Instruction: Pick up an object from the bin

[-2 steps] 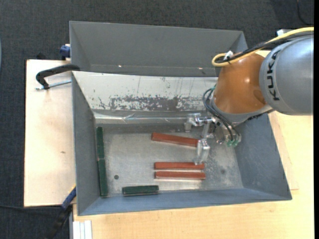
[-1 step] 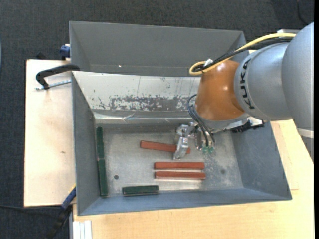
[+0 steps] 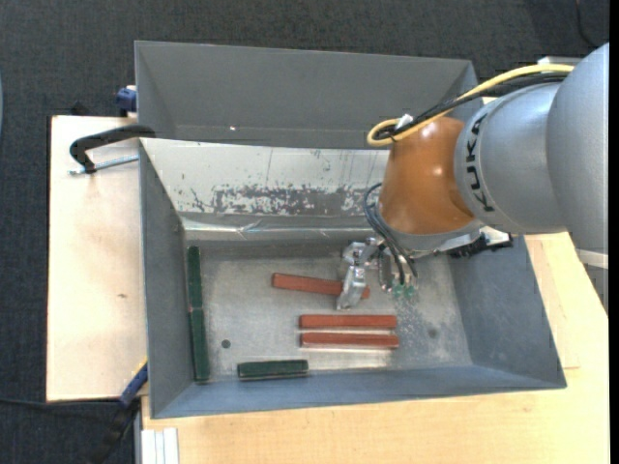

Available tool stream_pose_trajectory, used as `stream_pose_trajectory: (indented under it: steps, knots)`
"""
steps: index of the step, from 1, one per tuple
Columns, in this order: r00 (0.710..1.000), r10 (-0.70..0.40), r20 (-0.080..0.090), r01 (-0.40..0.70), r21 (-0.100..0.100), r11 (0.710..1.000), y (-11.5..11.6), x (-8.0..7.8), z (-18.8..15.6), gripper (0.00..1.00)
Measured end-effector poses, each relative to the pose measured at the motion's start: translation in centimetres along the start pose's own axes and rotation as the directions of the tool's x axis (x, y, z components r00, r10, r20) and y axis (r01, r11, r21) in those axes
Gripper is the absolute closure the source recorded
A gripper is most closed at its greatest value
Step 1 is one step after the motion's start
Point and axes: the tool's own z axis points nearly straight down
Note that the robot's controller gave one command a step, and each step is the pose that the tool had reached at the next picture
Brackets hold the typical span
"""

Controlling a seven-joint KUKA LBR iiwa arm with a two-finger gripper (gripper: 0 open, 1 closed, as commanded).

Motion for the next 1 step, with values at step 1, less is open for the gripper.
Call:
stream_pose_trajectory:
  steps: [1]
  knots:
    - [0.999,0.051,0.005,-0.051,0.0,0.999,0.7,1.69,-14.65,1.0]
